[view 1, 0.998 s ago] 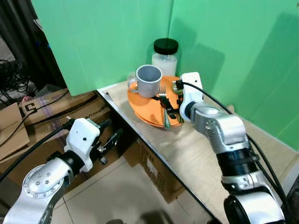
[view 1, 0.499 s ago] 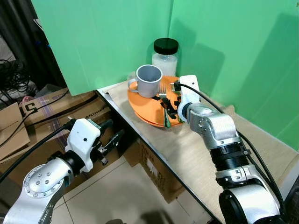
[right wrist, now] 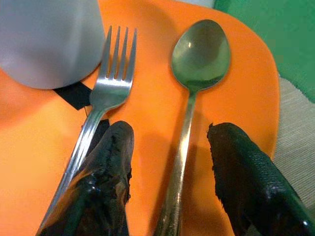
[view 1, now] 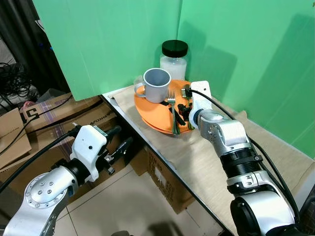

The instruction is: Setting the table

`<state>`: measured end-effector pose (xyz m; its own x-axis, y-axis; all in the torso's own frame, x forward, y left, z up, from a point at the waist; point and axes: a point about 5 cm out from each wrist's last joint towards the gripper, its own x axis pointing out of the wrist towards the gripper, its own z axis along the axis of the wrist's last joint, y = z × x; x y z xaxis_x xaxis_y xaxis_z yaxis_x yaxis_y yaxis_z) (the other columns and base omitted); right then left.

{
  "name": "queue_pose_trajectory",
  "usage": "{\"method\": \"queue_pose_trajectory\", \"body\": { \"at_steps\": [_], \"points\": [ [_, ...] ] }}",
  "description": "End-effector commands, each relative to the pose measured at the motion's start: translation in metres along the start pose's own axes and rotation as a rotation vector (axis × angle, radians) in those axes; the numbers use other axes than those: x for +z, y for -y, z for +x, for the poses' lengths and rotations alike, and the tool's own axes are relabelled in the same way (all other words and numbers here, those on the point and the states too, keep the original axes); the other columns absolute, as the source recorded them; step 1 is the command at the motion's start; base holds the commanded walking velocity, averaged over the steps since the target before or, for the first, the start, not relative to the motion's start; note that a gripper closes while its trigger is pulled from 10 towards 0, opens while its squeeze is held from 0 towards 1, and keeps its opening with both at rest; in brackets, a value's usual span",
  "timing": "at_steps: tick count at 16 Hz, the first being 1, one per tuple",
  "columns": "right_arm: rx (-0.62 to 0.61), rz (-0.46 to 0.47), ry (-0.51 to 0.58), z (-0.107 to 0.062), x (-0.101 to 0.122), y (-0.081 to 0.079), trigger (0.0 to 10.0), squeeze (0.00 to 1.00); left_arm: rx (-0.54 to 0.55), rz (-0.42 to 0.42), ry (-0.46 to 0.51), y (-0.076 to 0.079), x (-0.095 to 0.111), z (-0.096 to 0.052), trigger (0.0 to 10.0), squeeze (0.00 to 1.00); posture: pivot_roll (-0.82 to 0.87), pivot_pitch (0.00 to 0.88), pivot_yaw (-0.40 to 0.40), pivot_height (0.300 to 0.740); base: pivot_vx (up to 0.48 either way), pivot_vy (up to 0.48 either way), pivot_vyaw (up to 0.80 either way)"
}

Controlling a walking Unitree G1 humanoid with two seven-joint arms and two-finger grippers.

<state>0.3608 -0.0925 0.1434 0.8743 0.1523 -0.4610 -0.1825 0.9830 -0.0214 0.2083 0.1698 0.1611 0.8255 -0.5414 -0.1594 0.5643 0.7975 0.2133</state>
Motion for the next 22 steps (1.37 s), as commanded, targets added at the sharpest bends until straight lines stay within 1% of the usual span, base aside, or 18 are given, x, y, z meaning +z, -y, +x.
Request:
{"method": "queue_pose_trajectory", "body": {
  "at_steps": [1,11,16,17,18,19,20,22],
  "points": [
    [-0.004,-0.01,0.024,0.0,0.009,0.001,0.0,0.0,-0.017,0.002,-0.004,0.0,-0.001,0.001,10.0,0.0,0.06,0.0,0.006,0.74,0.0,0.0,0.0],
    [0.005,-0.01,-0.001,0.002,0.005,0.002,0.0,0.0,-0.026,0.011,0.005,0.003,0.0,0.004,10.0,0.0,0.06,0.0,0.006,0.74,0.0,0.0,0.0],
    [0.01,-0.033,-0.011,0.002,0.004,0.001,0.0,0.0,-0.029,0.014,0.005,0.005,0.0,0.005,10.0,0.0,0.05,0.0,0.003,0.74,0.0,0.0,0.0],
    [0.008,-0.042,-0.002,0.002,0.005,0.001,1.3,0.0,-0.029,0.014,0.005,0.005,0.001,0.005,10.0,0.0,0.05,0.0,0.002,0.74,0.0,0.0,0.0],
    [0.015,-0.035,0.022,0.001,0.008,0.0,10.0,0.0,-0.03,0.016,0.006,0.006,0.001,0.005,10.0,0.0,0.05,0.0,0.001,0.74,0.0,0.0,0.0],
    [0.02,-0.029,0.038,0.001,0.011,0.0,10.0,0.27,-0.031,0.017,0.006,0.006,0.001,0.005,10.0,0.0,0.05,0.0,0.001,0.74,0.0,0.0,0.0],
    [0.04,-0.008,0.074,0.0,0.015,0.0,10.0,1.0,-0.032,0.021,0.008,0.006,0.002,0.005,10.0,0.0,0.05,0.0,-0.002,0.74,0.0,0.0,0.0],
    [0.05,-0.007,0.084,0.0,0.017,-0.002,10.0,1.0,-0.036,0.022,0.009,0.007,0.003,0.005,10.0,0.0,0.05,0.0,-0.003,0.74,0.0,0.0,0.0]
  ]
}}
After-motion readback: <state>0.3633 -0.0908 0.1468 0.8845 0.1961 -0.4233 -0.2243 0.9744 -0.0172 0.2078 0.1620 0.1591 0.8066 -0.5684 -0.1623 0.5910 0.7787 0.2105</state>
